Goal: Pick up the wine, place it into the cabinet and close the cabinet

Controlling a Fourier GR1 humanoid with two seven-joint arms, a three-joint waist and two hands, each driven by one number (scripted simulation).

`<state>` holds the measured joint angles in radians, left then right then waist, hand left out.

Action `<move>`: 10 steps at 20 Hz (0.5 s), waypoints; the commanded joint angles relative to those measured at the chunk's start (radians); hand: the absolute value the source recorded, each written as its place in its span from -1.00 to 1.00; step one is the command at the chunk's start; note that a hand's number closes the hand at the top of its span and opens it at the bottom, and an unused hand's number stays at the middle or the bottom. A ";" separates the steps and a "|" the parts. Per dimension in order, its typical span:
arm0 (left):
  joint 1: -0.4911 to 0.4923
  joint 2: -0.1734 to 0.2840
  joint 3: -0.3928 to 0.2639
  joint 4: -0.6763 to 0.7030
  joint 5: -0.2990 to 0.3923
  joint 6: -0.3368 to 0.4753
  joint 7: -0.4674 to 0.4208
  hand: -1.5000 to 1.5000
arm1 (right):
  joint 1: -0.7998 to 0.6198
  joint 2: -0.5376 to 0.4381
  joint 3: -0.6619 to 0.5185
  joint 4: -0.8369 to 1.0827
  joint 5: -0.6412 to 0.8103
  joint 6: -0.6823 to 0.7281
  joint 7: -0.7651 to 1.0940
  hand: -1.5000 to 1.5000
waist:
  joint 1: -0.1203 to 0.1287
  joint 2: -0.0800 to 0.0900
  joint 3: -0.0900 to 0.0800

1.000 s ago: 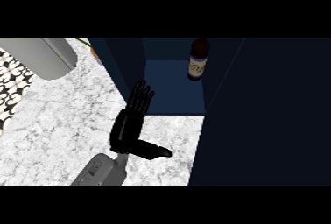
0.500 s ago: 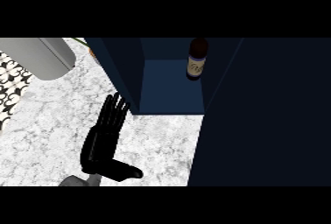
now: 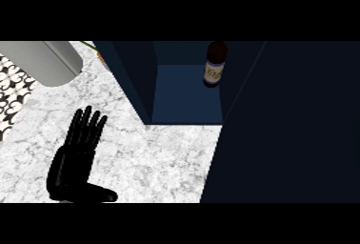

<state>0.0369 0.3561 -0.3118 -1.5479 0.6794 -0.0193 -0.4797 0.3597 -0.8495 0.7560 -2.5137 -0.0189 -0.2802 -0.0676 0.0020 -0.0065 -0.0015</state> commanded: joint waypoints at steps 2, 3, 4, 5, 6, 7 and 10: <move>0.042 0.081 0.086 -0.006 0.046 -0.079 -0.002 -1.00 | 0.038 -0.014 0.074 -0.219 -0.022 0.022 0.086 1.00 | -0.006 0.001 0.000; 0.074 0.080 0.085 -0.016 0.047 -0.089 -0.015 -1.00 | 0.005 0.000 0.102 -0.227 0.023 0.017 0.125 1.00 | 0.000 0.001 -0.001; 0.048 0.095 0.108 -0.042 0.064 -0.076 0.017 -1.00 | 0.014 -0.003 0.107 -0.237 0.016 0.014 0.120 1.00 | -0.004 0.000 -0.001; 0.053 0.137 0.153 -0.005 0.094 -0.126 0.019 -1.00 | 0.005 -0.013 0.086 -0.242 0.006 0.014 0.125 1.00 | -0.004 0.002 -0.001; 0.043 0.127 0.157 -0.007 0.100 -0.124 0.020 -1.00 | -0.030 0.019 0.101 -0.212 -0.008 0.023 0.132 1.00 | 0.002 0.004 -0.001; 0.075 0.119 0.139 -0.013 0.087 -0.136 0.010 -1.00 | -0.020 0.030 0.121 -0.200 0.022 0.013 0.113 1.00 | -0.002 0.002 -0.001; 0.081 0.161 0.175 -0.023 0.110 -0.181 0.020 -1.00 | -0.119 0.101 0.132 -0.164 0.026 0.004 0.183 1.00 | 0.016 0.005 -0.003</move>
<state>0.0959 0.4747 -0.1761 -1.5632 0.7577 -0.1418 -0.4679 0.3093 -0.8448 0.8024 -2.5113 -0.0141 -0.2589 -0.0211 0.0066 -0.0036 -0.0033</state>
